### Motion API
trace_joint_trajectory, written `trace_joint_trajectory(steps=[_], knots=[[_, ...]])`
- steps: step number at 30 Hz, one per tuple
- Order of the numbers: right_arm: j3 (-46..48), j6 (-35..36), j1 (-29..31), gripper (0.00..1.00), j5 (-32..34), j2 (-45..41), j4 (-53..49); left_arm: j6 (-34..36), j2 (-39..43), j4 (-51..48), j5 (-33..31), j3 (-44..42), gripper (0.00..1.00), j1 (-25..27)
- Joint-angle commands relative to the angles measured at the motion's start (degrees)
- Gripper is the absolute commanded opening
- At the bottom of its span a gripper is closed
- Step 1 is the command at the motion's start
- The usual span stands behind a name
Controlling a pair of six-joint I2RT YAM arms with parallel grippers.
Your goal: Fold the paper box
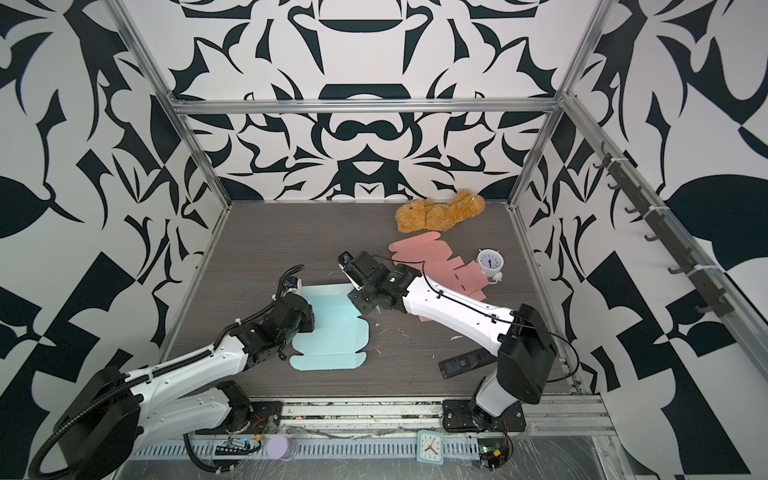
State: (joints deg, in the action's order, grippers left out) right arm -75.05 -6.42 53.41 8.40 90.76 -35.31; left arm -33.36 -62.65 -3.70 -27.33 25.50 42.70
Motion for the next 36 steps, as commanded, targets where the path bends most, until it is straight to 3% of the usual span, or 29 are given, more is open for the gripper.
trace_joint_trajectory(steps=[1,11,17,24,26,30,36], knots=[[-2.9,1.0,0.7,0.0,0.6,-0.2,1.4,-1.4,1.0,0.2,0.4,2.0,0.02,-0.2],[-2.6,2.9,1.0,0.0,-2.5,-1.7,3.4,-1.5,3.6,0.3,1.5,1.6,0.02,-0.3],[3.8,5.2,1.1,0.0,-4.5,-12.6,11.9,-1.6,5.6,-0.5,2.7,1.1,0.02,-1.7],[13.2,5.0,0.6,0.0,-4.3,-25.4,20.1,-2.6,9.5,1.3,14.9,-0.2,0.03,-9.6],[15.3,3.0,-1.3,0.0,-6.4,-27.8,21.0,-3.1,10.8,1.4,18.3,-0.4,0.03,-11.8],[24.1,-5.9,-8.7,0.0,-18.0,-33.4,30.4,-5.2,13.5,2.0,25.6,-0.7,0.03,-16.5],[35.5,-14.9,-14.0,0.0,-25.8,-34.9,45.2,-8.2,16.2,3.5,32.8,-0.5,0.03,-20.0]])
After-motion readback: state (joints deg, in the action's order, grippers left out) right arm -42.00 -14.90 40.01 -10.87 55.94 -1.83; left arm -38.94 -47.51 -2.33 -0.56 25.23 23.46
